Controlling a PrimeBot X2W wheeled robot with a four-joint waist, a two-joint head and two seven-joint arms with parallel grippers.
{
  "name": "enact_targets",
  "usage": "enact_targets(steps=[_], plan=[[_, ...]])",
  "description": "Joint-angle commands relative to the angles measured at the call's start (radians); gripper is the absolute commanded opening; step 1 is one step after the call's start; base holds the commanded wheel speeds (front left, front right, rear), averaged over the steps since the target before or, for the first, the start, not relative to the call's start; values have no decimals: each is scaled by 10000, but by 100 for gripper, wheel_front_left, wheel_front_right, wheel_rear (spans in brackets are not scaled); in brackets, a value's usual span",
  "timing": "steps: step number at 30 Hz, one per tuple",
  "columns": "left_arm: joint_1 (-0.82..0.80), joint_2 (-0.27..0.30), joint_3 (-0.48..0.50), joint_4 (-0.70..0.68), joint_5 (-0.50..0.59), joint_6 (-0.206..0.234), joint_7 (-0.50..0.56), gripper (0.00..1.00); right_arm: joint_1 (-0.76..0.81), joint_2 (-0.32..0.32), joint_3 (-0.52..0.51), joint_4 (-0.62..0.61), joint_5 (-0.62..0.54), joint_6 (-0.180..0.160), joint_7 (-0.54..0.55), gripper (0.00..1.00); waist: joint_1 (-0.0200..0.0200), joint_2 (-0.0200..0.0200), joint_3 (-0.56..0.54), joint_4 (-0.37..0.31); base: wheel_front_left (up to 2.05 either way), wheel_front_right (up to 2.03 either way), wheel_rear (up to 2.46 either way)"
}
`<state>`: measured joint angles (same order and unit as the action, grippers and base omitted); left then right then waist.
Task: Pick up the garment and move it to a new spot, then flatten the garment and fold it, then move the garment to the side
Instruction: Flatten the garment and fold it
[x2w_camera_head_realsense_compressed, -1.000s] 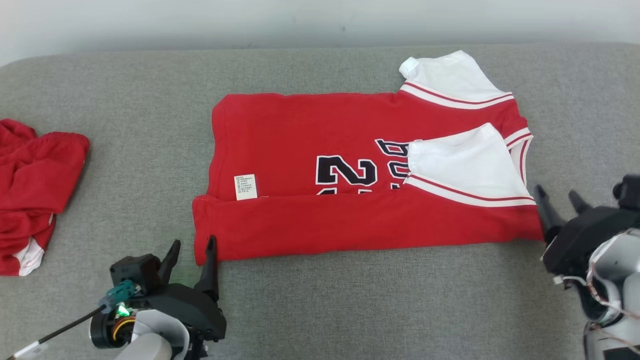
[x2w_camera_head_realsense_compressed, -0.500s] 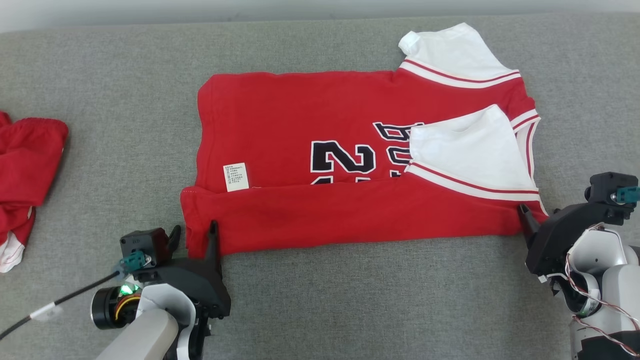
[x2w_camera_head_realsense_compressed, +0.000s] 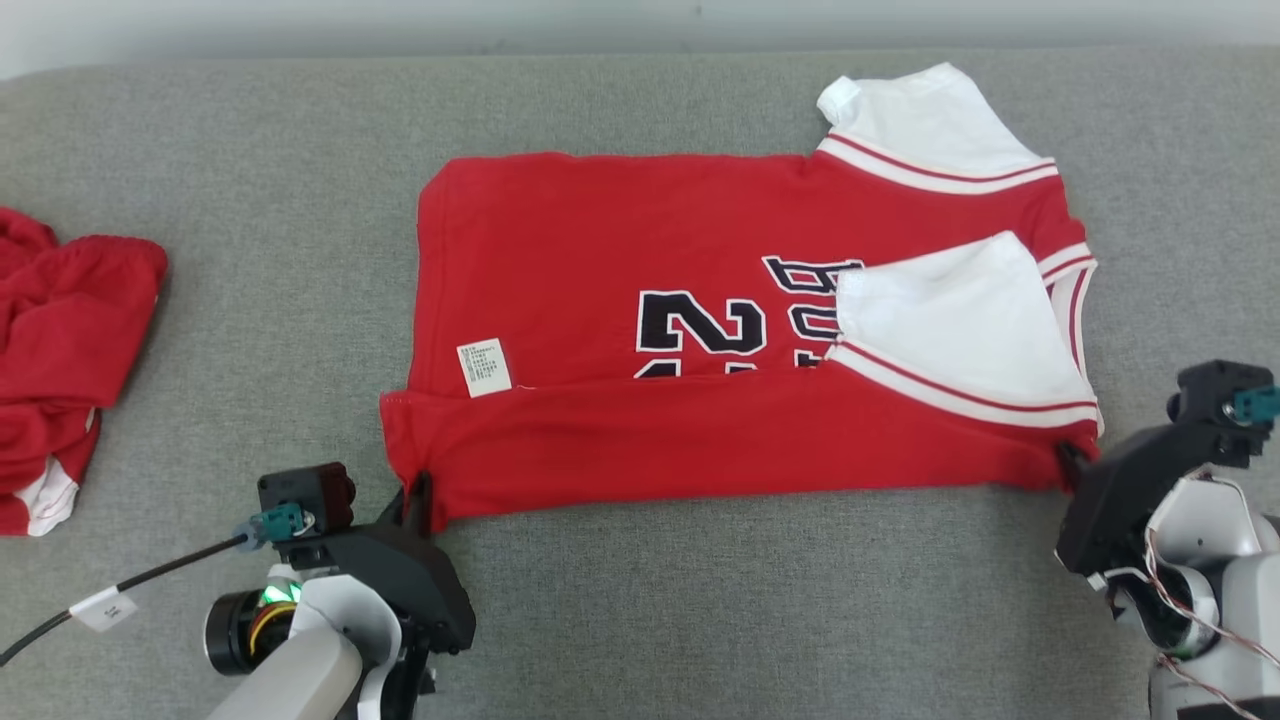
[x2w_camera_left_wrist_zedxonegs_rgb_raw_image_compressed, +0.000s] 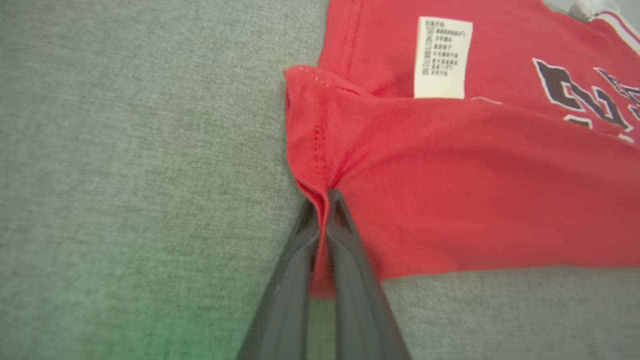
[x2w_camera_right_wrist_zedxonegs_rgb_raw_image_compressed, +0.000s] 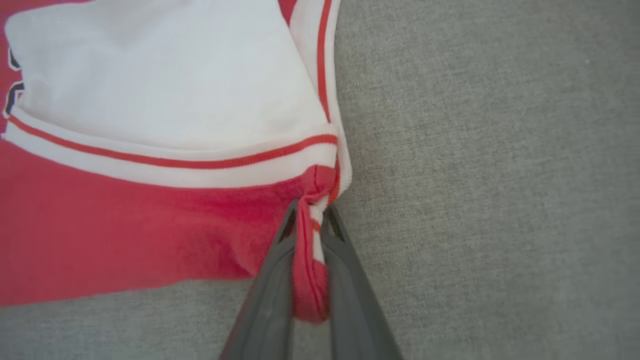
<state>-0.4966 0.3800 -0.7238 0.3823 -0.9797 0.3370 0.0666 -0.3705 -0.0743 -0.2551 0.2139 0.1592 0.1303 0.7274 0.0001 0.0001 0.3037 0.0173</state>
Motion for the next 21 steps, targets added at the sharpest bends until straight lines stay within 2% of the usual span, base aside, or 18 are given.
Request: enact_targets(steps=[1, 10, 21], plan=[[826, -24, -282, 140, -204, -22, 381, 0, 386, 14, -101, -287, 125, 10, 142, 0, -1, -1, -257, 30, 0, 0, 0], [1536, 513, -203, -641, -319, 228, 317, 0, 1821, 120, -434, -1871, 490, 10, 903, 0, -1, -1, -907, 3, 0, 0, 0], [3023, 1186, -10, -2309, -485, 1009, 143, 0, 3637, 222, -816, -3040, 1276, -4, 1389, 0, -1, -1, -1315, 11, 0, 0, 0]])
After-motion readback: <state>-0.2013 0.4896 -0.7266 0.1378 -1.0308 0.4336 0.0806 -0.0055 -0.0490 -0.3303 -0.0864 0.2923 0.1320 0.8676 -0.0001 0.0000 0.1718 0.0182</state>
